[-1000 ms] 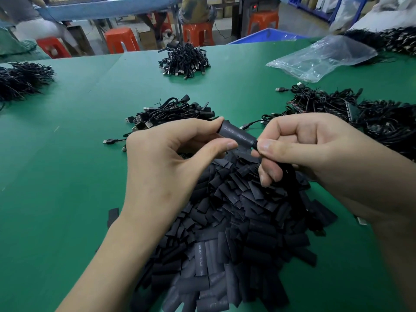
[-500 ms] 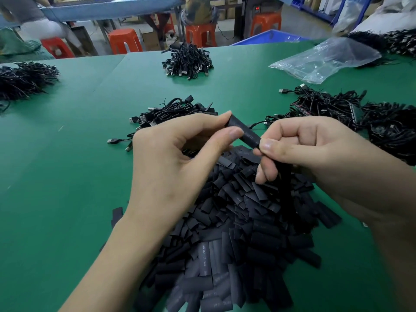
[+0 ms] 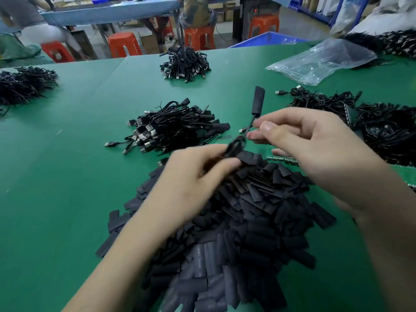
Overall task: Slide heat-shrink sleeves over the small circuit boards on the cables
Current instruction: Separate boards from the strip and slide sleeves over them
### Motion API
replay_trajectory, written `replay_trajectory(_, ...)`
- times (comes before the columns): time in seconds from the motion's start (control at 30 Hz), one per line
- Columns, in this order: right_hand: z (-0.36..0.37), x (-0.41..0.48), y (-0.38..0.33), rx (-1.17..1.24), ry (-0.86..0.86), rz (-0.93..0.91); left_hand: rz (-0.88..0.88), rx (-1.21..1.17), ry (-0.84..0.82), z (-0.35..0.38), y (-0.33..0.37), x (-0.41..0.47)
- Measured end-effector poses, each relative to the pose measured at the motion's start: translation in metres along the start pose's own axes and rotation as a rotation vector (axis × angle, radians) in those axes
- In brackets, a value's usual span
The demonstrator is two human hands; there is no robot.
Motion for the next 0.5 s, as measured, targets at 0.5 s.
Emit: replay_trajectory(0.5,0.011,-0.012,-0.006,-0.349,-0.405,-0.018,-0.245,0.926,0.152,-0.079,-0.088,0.09)
Point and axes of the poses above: each hand's wrist, its own x-axis towards the middle knuckle, its own z-axis out of the palm, y = z × x, the point moved 3 cm from there along x, towards the middle knuckle, and after that the axes turned 6 degrees about z, right-handed, at the moved point
